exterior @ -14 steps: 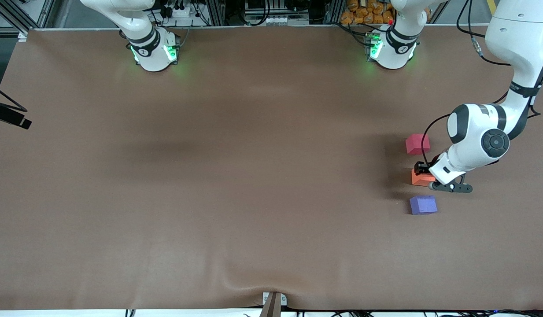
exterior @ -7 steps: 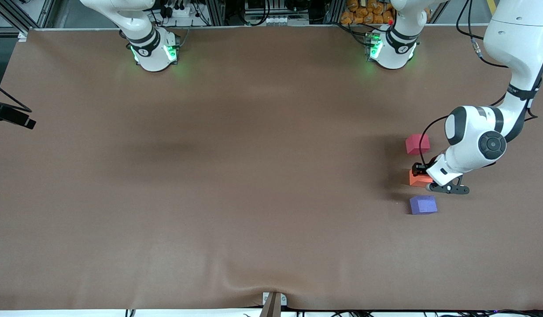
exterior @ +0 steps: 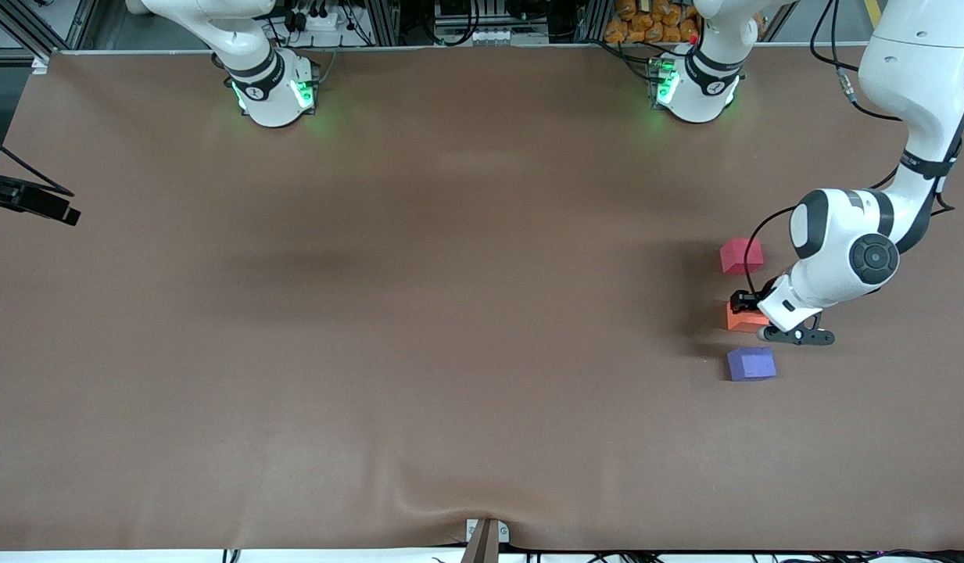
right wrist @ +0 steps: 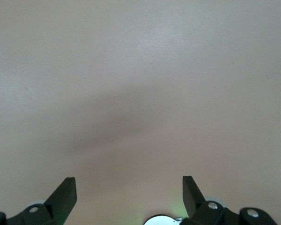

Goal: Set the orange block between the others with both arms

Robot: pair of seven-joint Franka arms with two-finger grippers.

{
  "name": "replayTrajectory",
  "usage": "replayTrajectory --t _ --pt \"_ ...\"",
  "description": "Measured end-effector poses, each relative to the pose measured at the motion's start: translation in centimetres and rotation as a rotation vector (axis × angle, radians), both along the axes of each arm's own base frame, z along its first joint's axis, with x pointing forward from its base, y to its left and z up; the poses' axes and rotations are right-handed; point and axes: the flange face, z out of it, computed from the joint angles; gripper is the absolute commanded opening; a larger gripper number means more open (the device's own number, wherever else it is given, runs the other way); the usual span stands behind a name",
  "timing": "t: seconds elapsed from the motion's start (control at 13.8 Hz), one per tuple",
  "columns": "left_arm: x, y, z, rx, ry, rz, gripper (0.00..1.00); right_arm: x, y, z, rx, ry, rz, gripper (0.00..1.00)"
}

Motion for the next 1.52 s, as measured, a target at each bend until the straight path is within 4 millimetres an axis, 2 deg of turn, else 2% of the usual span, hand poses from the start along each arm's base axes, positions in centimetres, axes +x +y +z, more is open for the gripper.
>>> replayTrajectory --t 0.14,0.22,0.36,0.51,0.72,0.87,0.94,1.09,1.23,1.38,1.52 --pt "1.0 -0.7 1.2 -0.004 -0.027 0.019 1.00 0.0 0.0 0.0 0.000 0.001 -0.001 1.00" --pt "1.7 -1.2 2.5 -0.004 -0.046 0.028 1.00 0.0 0.0 0.0 0.000 0.002 0.000 1.00" --pt "3.2 -2.2 7.4 0.011 -0.063 0.033 1.00 -0.1 0.4 -0.1 0.001 0.011 0.007 1.00" --pt "4.1 -3.2 15.3 0.049 -0.063 0.045 1.00 -0.1 1.1 -0.2 0.002 0.015 0.018 1.00" --pt "3.8 -3.7 28.5 0.100 -0.084 0.065 1.00 0.0 1.2 -0.2 0.001 0.014 0.018 1.00" --pt "3.3 -4.1 35.2 0.100 -0.101 0.076 1.00 -0.1 0.8 -0.2 0.001 0.014 0.012 1.00" --pt "3.0 -4.6 37.5 0.077 -0.106 0.078 1.00 -0.1 0.5 -0.2 0.000 0.013 0.006 1.00" --pt "2.3 -5.4 41.0 0.017 -0.129 0.084 1.00 -0.1 -0.5 -0.2 0.000 0.010 -0.012 1.00" --pt "1.1 -5.7 43.7 -0.006 -0.160 0.089 1.00 -0.2 -1.1 -0.2 0.000 0.009 -0.023 1.00" --pt "-0.2 -6.0 45.5 0.004 -0.167 0.091 1.00 -0.2 -1.2 -0.1 -0.001 0.005 -0.024 1.00" --pt "-1.2 -5.9 46.3 0.005 -0.159 0.095 1.00 -0.1 -1.3 -0.1 -0.002 0.000 -0.026 1.00"
